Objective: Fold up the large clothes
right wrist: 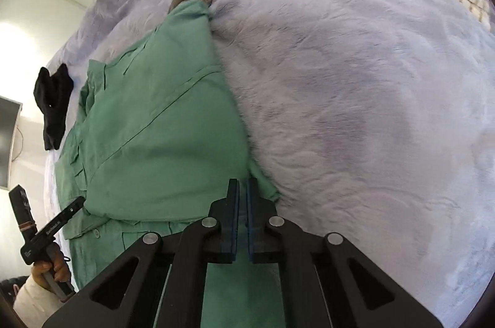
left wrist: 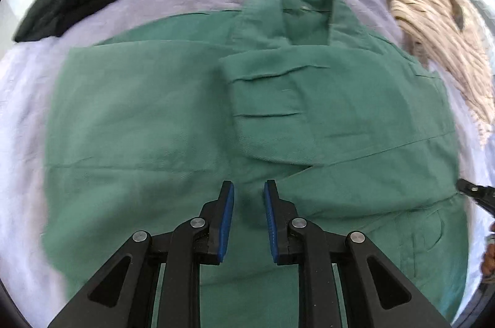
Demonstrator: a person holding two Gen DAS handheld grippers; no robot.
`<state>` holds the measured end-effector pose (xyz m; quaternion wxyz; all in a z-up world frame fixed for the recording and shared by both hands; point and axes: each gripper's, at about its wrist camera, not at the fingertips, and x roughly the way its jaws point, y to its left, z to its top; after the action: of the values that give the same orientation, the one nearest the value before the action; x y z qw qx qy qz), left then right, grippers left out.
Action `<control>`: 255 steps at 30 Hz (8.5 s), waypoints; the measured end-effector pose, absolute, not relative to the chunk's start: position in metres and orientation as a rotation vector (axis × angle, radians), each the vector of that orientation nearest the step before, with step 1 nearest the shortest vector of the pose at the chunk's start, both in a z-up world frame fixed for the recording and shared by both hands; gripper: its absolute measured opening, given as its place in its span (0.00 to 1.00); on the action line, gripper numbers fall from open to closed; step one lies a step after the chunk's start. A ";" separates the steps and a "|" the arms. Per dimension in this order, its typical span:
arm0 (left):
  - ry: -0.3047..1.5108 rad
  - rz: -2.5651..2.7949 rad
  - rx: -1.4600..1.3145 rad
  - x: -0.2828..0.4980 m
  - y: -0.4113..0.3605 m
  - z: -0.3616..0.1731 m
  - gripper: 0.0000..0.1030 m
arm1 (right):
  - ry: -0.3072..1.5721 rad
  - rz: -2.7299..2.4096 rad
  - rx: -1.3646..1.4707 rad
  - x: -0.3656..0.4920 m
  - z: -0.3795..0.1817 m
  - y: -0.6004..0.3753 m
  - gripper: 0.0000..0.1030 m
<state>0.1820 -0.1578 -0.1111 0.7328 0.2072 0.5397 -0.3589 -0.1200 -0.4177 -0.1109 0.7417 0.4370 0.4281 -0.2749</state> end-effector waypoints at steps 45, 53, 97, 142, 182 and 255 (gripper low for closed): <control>1.282 -0.547 0.495 0.019 0.008 -0.099 1.00 | 0.972 -0.400 0.973 -0.169 -0.075 -0.279 1.00; 1.269 -0.539 0.516 0.005 0.048 -0.082 1.00 | 1.023 -0.402 0.966 -0.166 -0.060 -0.248 1.00; 1.653 -0.639 0.122 0.052 0.218 -0.104 1.00 | 0.940 -0.629 1.446 -0.323 -0.111 -0.223 1.00; 1.303 -0.790 -0.378 0.195 0.099 0.047 0.16 | 0.634 -0.059 1.456 -0.151 0.001 -0.353 0.07; 1.253 -0.588 0.160 0.331 -0.056 -0.071 0.81 | 0.907 -0.531 1.044 0.006 -0.064 -0.499 0.65; 1.192 -0.687 0.266 0.311 -0.074 -0.094 0.03 | 1.009 -0.680 0.765 0.018 -0.064 -0.429 0.16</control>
<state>0.3107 -0.0741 -0.0943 0.7642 0.1225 0.5486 -0.3162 0.0183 -0.4289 -0.0642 0.7525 0.3505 0.4624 -0.3116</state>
